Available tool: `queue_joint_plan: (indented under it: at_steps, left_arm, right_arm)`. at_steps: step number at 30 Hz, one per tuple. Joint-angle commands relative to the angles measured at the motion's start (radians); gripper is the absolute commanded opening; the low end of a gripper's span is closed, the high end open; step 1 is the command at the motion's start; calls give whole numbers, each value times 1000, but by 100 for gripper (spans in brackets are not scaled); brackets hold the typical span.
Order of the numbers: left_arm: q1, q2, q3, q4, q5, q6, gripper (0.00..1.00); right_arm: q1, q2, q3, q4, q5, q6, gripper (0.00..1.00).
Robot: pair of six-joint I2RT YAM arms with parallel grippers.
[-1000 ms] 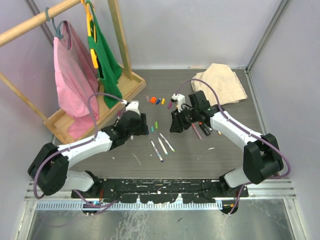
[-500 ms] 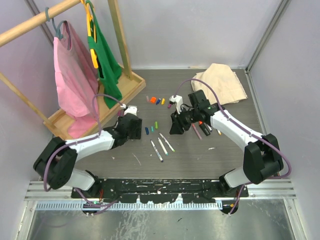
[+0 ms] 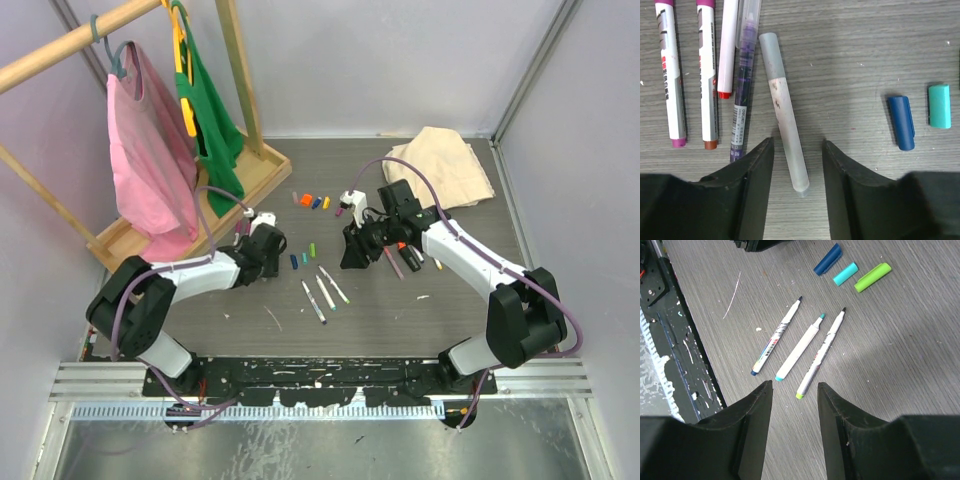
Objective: Open the pen caps
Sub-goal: Pick up the pen from the center of the board.
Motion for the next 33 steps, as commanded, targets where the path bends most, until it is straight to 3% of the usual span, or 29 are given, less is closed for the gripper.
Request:
queue_joint_plan:
  at_steps: [1,10,21,27,33]
  left_arm:
    - [26,20,35,18,31,-24,41]
    - [43,44,34,22,82,-35,30]
    - [44,-17,41,18,172,-40,1]
    - [36,-148,7,78,260,-42,0]
    - [-21,-313,-72,248,332,-57,0]
  right_arm:
    - [-6,-37,37,10,-23,-12,47]
    - [-12,-41,36,10,-29,-12,47]
    - [-16,-45,35,11,-44,-12,47]
    - [-33,-50,17,34,-189,10,50]
    - [-72,-100,-16,100,-307,60,51]
